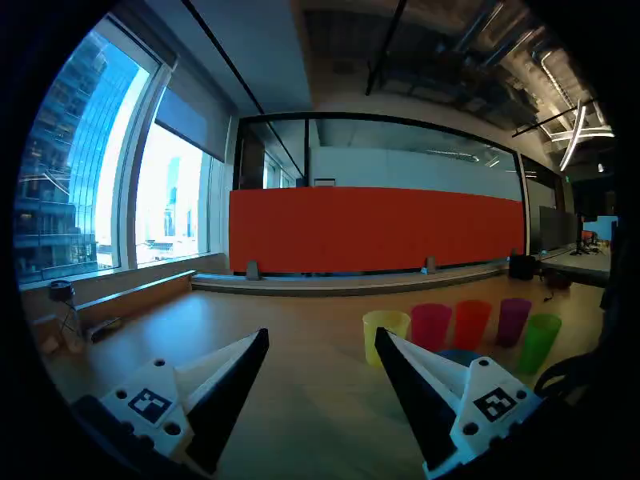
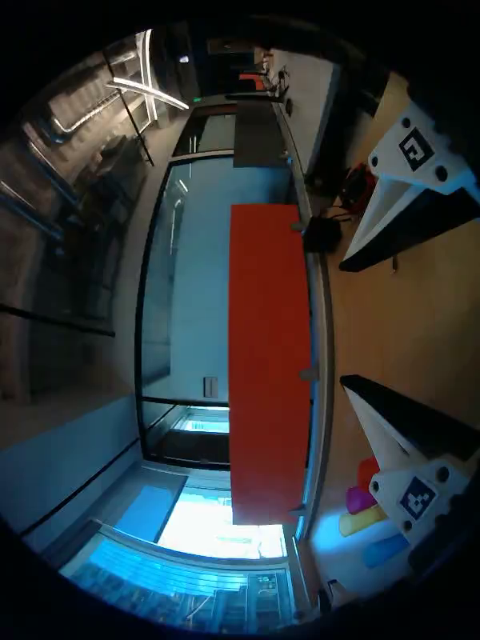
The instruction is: Pour water
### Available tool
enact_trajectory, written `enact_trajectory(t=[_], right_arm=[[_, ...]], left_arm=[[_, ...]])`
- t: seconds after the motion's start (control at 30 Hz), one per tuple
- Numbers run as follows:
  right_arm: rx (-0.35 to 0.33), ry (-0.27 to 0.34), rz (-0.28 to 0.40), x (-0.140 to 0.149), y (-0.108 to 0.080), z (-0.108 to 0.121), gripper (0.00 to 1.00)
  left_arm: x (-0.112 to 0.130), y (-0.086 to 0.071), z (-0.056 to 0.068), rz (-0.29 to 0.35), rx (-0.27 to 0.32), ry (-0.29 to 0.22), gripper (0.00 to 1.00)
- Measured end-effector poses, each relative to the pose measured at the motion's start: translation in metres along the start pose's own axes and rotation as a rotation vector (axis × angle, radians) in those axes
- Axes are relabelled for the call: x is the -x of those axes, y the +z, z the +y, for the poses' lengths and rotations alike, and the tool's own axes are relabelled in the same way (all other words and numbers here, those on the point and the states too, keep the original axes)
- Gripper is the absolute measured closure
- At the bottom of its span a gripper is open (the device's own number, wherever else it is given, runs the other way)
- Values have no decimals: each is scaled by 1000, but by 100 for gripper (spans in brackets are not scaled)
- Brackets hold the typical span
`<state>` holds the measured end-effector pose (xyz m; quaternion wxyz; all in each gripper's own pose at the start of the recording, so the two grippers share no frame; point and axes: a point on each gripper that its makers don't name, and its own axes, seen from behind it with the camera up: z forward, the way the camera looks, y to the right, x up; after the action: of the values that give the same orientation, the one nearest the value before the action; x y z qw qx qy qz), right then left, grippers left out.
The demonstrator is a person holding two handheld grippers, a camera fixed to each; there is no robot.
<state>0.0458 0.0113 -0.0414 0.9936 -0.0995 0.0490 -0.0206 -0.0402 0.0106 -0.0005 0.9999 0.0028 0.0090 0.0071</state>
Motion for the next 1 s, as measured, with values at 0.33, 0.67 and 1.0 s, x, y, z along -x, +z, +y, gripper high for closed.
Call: enact_trajectory(t=[0.33,0.67,1.0], right_arm=[[-19,-3,15,-4,-2,-3,0],[-51,-23,29,-1,4,-6,0],[-122,-4,53,17,12,-24,0]], left_arm=[[0,1,0,-1,0,1,1],[0,1,0,-2,0,1,1],[0,1,0,-2,0,1,1]])
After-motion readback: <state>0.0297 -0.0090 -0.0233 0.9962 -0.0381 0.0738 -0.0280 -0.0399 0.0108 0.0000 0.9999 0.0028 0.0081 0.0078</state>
